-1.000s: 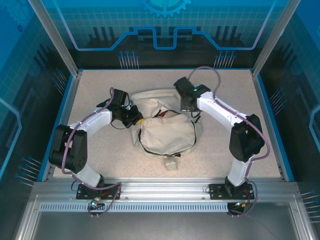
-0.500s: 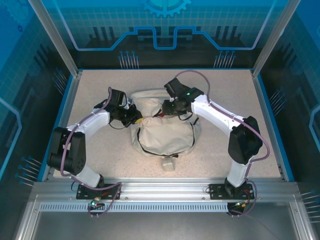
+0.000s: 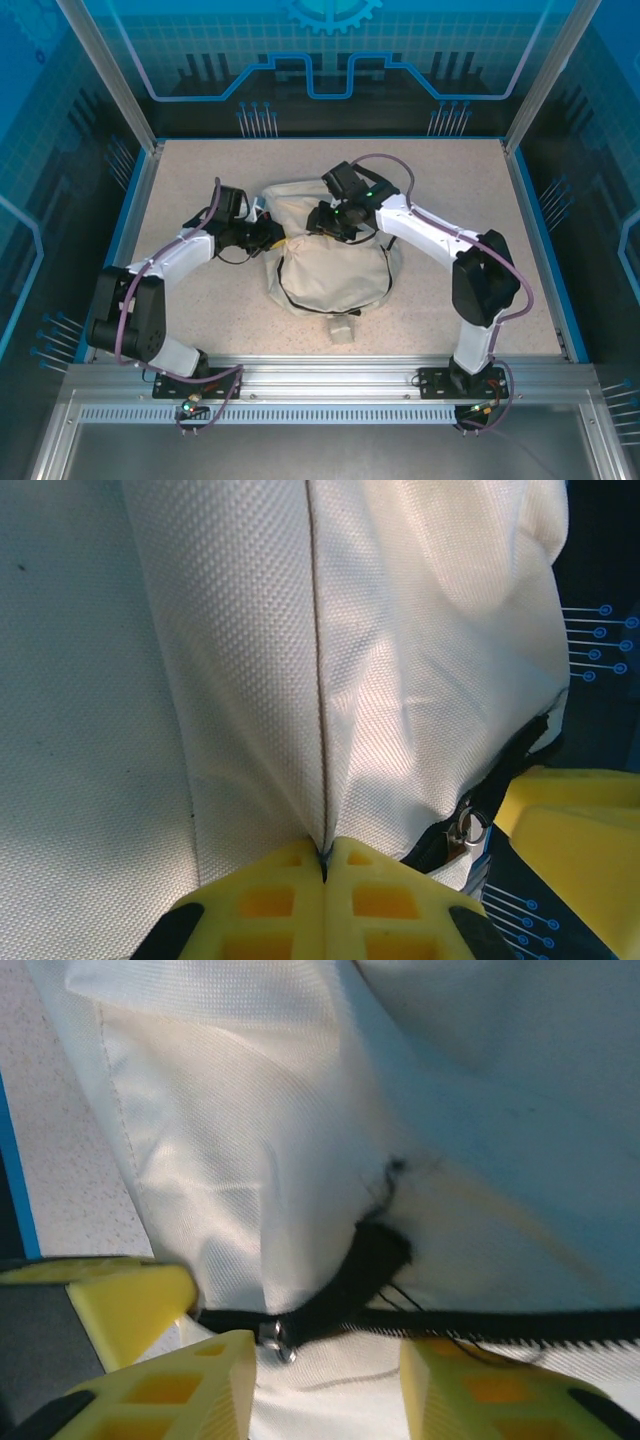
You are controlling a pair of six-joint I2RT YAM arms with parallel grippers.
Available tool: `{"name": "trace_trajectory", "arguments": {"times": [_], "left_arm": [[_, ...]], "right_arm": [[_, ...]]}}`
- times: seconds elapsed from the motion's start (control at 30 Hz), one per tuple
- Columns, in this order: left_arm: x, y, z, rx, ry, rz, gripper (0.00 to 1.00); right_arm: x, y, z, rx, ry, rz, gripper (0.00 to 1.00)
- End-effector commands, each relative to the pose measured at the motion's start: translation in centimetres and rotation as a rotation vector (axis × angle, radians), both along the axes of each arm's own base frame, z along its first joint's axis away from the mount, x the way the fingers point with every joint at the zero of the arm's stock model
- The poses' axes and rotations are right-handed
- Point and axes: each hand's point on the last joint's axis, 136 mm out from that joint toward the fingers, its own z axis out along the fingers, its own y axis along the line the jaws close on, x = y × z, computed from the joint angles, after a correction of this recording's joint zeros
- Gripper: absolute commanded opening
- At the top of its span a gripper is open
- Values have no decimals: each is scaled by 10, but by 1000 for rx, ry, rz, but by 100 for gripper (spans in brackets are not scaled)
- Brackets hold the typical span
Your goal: Pack books, pencil case, and school supplies into a backpack
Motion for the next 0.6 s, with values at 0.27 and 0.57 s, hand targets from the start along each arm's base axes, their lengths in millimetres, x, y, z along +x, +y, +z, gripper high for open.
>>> {"name": "trace_trajectory", "arguments": {"times": [0.27, 0.57], "left_arm": [[-7, -10, 21, -62, -78, -80, 0], [-9, -3, 16, -15, -66, -56, 0]], "right_arm": [[11, 22, 9, 86, -7, 18, 18], [17, 8, 20, -100, -149, 42, 0]]}}
